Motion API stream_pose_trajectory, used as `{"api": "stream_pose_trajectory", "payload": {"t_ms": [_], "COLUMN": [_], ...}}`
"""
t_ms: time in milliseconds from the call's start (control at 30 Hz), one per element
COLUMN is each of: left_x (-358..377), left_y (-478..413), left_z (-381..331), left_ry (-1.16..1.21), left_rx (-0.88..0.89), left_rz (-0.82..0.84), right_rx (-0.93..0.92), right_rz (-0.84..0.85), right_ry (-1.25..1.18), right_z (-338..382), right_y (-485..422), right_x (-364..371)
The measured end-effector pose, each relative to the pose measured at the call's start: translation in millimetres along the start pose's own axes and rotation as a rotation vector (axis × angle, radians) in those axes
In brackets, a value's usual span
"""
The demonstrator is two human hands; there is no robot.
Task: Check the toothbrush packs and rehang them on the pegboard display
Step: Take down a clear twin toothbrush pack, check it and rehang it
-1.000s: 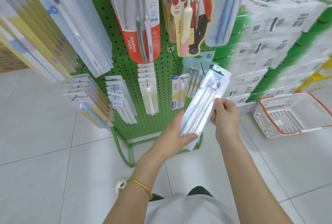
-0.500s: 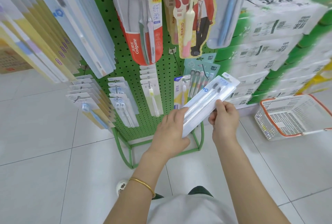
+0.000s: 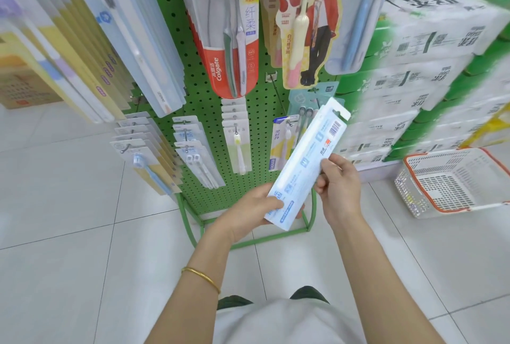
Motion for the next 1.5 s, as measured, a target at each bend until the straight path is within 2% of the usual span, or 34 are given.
{"api": "stream_pose_trajectory", "payload": {"t_ms": [100,267,600,767,833,967,1100,1267,1367,1500], "left_x": [-5,-13,-54,-65,-69,-80,-91,-104,-115,-139], "left_y": [0,0,6,21,26,33,44,47,44,48], "left_z": [6,0,-29,-35,-30,-18,-17,-15,-10,4], "left_ry": [-0.131,-0.282,0.075,0.19,0.223,0.351,0.511,0.628,0.671,0.517], "left_rx": [0.0,0.004,0.281,0.422,0.404,0.355,0.44,0.468,0.425,0.34], "left_rz": [-0.027,-0.215,-0.662,-0.816,-0.832,-0.756,-0.614,-0.511,-0.543,-0.786], "right_rx": [-0.028,-0.037,-0.014,0.032,0.061,0.132,0.301,0.432,0.397,0.276], "right_rz": [0.057,0.165,0.452,0.562,0.612,0.745,0.909,1.108,1.035,0.838], "right_ry": [0.086,0.204,0.418,0.499,0.513,0.468,0.342,0.373,0.408,0.549], "right_z": [0,1,-7,-20,-27,-45,-69,-92,-97,-104], "right_y": [6,13,26,27,28,29,35,51,48,38], "right_x": [6,20,41,49,55,70,88,114,124,131]}}
Point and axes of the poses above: each hand's wrist, its own y-axis away from the middle knuckle, its own x-axis out of the palm, z = x × y, the point moved 6 cm from there along -y, towards the middle knuckle, and after that the axes turned 4 degrees about z, right-handed, at the moved point
